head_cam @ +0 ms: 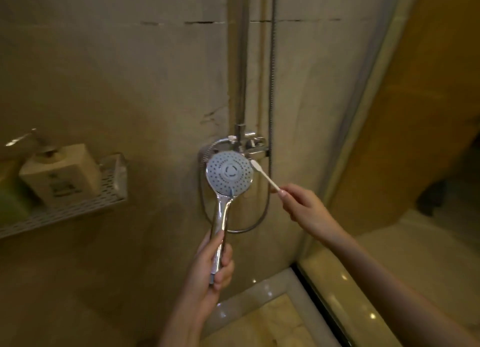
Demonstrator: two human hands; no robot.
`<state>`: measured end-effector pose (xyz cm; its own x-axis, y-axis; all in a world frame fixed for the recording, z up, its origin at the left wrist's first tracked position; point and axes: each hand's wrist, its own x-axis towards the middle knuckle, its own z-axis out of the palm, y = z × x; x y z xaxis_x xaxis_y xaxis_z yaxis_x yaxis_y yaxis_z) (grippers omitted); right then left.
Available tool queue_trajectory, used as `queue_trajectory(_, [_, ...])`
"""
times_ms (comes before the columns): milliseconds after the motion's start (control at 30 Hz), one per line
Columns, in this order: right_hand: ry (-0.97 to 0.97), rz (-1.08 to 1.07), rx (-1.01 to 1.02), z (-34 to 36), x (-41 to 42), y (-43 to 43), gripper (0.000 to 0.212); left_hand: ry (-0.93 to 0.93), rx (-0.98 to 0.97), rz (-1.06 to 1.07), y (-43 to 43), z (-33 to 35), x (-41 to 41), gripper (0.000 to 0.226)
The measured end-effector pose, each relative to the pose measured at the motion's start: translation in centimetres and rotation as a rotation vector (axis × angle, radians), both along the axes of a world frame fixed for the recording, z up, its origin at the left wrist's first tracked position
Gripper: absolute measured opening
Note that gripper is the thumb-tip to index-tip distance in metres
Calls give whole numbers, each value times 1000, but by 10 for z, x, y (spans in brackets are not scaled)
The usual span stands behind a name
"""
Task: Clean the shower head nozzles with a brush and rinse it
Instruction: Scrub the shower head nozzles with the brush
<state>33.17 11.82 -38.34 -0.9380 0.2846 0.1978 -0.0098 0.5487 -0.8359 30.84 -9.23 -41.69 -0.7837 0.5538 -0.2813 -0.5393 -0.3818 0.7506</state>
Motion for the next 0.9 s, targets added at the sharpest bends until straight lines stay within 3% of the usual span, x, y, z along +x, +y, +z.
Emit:
queue_trajectory(133, [-157, -191, 224, -21, 43, 55, 23, -132, -37, -209, 51, -18, 23, 37])
queue_trajectory(233, [-213, -302, 249, -33, 81, 78, 26, -177, -64, -340, 81, -26, 42, 33])
queue_trajectory(400, [-378, -313, 360, -50, 131, 94, 26, -270, -25, -447, 117, -33, 67, 27])
queue_trajectory(500, [-355, -454, 364, -44, 145, 117, 28, -237, -54, -507, 129, -34, 75, 30])
queue_trajectory(667, [-486, -361, 480, -46, 160, 113, 26, -301, -17, -524, 139, -32, 74, 22])
queue_trajectory(767, [-453, -448, 488, -47, 161, 124, 26, -232, -104, -507, 143, -35, 79, 21])
queue_trajectory(900, [-534, -335, 570, -50, 158, 114, 25, -150, -144, -449, 139, -37, 80, 8])
